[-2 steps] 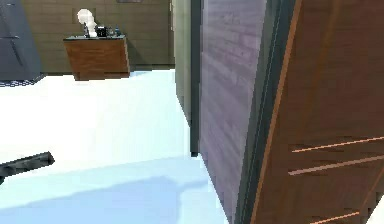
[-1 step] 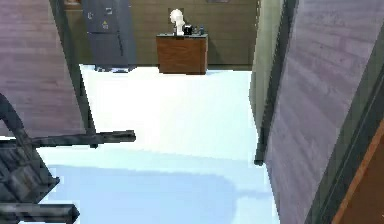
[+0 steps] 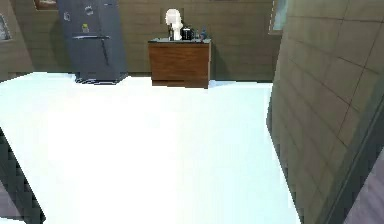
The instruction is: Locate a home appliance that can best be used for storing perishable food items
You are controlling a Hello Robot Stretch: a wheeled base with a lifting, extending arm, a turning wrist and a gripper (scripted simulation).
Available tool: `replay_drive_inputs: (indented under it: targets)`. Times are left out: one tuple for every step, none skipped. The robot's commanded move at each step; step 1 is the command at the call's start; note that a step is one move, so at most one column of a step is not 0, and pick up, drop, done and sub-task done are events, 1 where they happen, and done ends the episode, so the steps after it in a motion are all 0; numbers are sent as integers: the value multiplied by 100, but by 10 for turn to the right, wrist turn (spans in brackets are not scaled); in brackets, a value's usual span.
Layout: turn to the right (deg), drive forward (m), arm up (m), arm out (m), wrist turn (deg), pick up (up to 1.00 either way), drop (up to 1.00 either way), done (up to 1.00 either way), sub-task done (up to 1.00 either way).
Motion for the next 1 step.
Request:
replay_drive_inputs:
  targets:
    - [-90, 0, 0, 0, 0, 0, 0, 0, 0]
